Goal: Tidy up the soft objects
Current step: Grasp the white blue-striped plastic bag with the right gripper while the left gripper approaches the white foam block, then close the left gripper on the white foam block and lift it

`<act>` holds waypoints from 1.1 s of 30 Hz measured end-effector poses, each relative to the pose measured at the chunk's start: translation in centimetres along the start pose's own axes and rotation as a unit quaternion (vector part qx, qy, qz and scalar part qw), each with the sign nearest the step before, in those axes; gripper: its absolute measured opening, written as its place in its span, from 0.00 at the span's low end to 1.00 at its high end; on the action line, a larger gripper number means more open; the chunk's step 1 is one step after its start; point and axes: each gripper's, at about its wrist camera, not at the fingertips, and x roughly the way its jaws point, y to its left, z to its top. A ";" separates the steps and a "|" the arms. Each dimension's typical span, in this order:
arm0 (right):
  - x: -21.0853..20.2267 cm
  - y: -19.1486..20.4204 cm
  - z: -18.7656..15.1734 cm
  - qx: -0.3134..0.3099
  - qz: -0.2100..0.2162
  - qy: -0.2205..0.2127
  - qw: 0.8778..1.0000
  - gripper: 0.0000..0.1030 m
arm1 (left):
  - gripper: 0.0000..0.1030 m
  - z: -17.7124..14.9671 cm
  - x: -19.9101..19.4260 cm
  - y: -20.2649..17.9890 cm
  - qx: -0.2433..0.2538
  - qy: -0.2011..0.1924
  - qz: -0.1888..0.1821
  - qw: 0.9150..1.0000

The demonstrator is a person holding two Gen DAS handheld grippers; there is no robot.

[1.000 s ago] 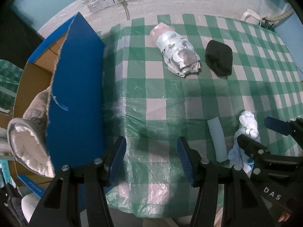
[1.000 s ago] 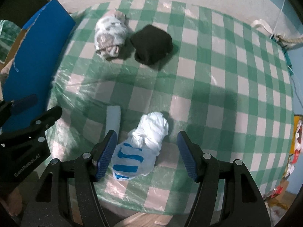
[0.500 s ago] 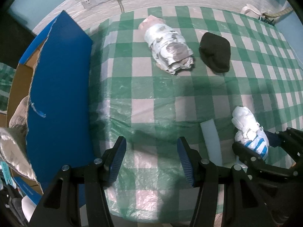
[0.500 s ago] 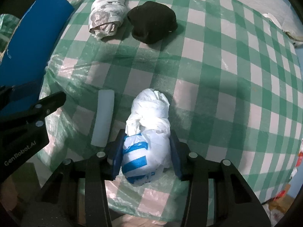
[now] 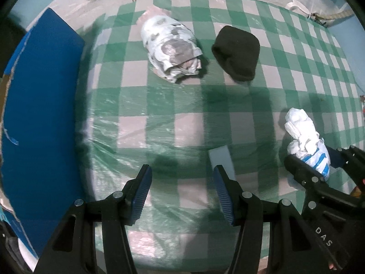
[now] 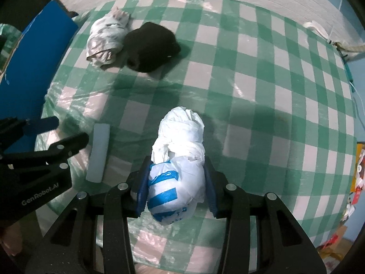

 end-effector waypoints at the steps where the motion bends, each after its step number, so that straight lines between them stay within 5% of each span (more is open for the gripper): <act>1: 0.0 -0.3 0.0 0.002 0.001 -0.001 1.000 0.41 | 0.55 0.1 0.1 -0.1 -0.004 0.003 -0.007 1.000; 9: -1.0 -2.4 0.0 0.018 0.010 -0.005 1.000 0.41 | 0.55 0.1 1.2 -0.7 -0.031 0.024 -0.048 0.998; 33: -0.5 -6.0 -1.4 0.040 0.029 -0.008 0.999 0.41 | 0.52 1.6 3.4 -5.8 -0.020 0.044 -0.045 0.998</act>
